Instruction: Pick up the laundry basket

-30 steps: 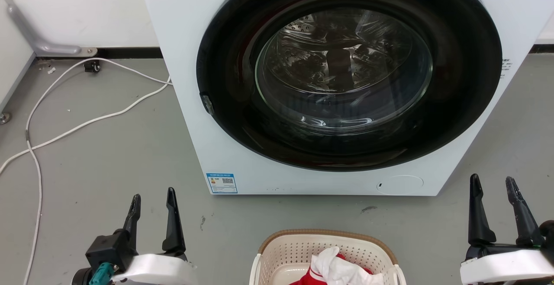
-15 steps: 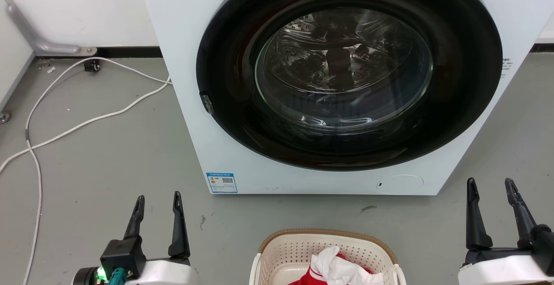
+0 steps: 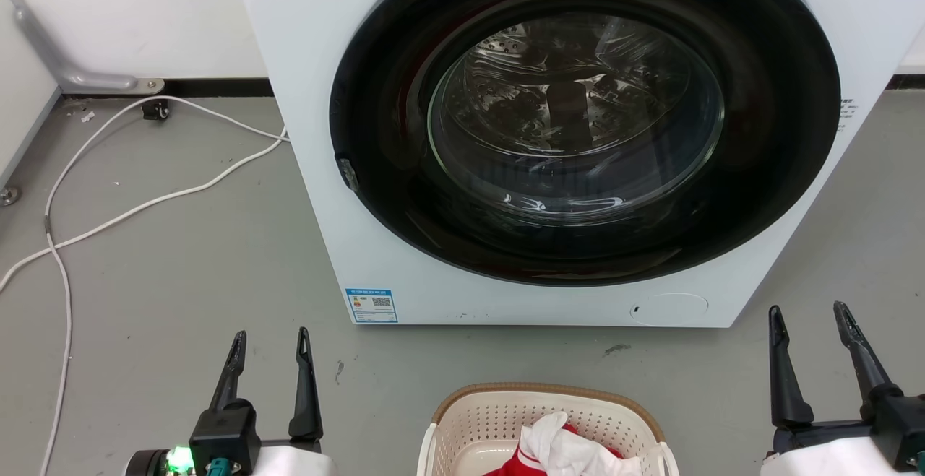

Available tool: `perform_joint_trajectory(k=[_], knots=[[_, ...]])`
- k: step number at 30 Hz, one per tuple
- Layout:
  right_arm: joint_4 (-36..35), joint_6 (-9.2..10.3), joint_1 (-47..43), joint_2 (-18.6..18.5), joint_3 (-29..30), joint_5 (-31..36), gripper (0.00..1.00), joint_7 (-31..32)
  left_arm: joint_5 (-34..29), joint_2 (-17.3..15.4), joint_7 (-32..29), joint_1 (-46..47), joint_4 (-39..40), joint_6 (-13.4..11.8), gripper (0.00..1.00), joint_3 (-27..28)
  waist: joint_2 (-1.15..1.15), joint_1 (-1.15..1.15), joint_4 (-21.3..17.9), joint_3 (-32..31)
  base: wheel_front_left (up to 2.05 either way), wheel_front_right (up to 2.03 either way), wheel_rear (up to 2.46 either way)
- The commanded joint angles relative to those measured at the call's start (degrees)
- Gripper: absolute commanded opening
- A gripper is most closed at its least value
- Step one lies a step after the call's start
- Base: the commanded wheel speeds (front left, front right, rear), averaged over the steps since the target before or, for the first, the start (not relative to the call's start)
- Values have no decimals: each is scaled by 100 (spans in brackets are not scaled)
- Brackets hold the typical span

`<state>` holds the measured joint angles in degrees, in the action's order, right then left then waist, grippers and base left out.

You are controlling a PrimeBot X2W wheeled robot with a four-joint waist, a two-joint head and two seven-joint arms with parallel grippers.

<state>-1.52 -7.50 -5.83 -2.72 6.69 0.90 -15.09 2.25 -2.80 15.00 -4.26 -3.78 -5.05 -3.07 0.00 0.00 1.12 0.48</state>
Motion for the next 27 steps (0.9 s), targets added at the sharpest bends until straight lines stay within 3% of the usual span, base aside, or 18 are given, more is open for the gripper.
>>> perform_joint_trajectory(k=[1, 20, 27], knots=[[-15, 2, -58, -29, -11, 33, 100, -12, -20, -15, 27, -51, -11, -5, 100, 0, 0, 0, 0, -2, 0, 0, 0], [46, 2, -66, -29, -56, 33, 100, -12, 61, -15, 23, -70, -148, -56, 100, 8, 0, 0, -1, 3, 0, 0, 0], [158, 2, 2, -28, -98, 75, 100, -12, 54, -13, 23, 84, -431, 36, 100, -60, 0, 0, -43, 63, 0, 0, 0]])
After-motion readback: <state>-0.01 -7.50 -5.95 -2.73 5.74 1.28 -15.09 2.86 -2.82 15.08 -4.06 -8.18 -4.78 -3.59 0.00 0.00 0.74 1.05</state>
